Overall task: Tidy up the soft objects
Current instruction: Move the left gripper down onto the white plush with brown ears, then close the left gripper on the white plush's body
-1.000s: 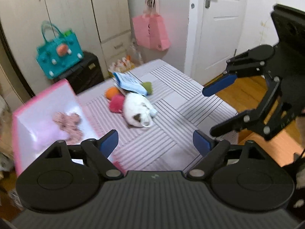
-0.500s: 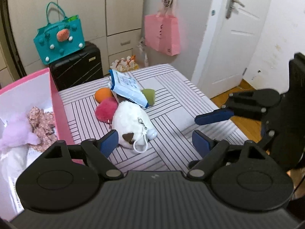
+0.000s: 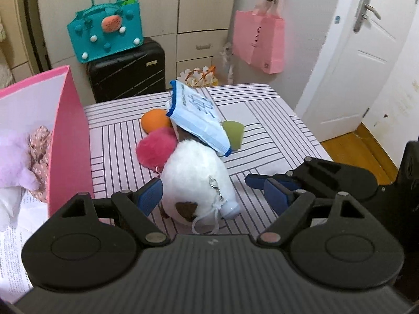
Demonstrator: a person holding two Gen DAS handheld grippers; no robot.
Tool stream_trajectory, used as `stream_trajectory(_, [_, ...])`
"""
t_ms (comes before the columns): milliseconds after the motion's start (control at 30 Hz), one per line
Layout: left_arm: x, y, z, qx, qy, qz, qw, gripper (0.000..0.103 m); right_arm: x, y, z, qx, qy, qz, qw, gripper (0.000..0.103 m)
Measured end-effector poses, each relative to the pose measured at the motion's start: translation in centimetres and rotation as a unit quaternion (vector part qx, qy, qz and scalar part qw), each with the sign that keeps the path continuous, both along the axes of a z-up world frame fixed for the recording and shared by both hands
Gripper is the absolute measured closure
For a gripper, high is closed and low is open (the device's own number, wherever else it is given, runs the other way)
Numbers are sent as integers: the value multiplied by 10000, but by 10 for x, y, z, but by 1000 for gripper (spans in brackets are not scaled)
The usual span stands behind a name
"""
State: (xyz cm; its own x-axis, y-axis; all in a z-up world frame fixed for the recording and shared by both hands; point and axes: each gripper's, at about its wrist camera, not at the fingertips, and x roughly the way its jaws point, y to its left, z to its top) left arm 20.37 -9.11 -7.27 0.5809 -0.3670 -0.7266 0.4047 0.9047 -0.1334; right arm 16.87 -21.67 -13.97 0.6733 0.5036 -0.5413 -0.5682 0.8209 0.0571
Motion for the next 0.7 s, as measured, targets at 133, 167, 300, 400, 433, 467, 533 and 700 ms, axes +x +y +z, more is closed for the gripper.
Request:
stream_trajectory(133, [5,0,-6,17,-3,180,9998,21,2,7,-4,-230,-75,-13,9997,27])
stream_trajectory(167, [7,0,-8,8,16,208,9998,21,3,8,-4,-231,-57,1,9997,25])
stream_trajectory(300, [13,2,-15,-106,200,299,9993,21,5,17,-6,-423,-107,40,9990,16])
stream_trajectory(400, [15,0,-21,-17,237,418,9988,23,9,22,-8,-568,-112,60,9983,15])
stream_trajectory(433, [15,0,-22,4,216,439,9988,24,11,22,-8,-567,-96,55,9983,15])
stream_trajectory(467, [16,0,-23,-15,228,441,9988,25,13,23,-9,-563,-78,42,9984,15])
stream_trajectory(533, [20,4,-26,-262,472,439,9976,26,17,24,-11,-566,-32,-8,9984,15])
stream_trajectory(700, [23,12,-30,-568,664,606,9943,31,23,20,-10,-290,191,-6,9994,27])
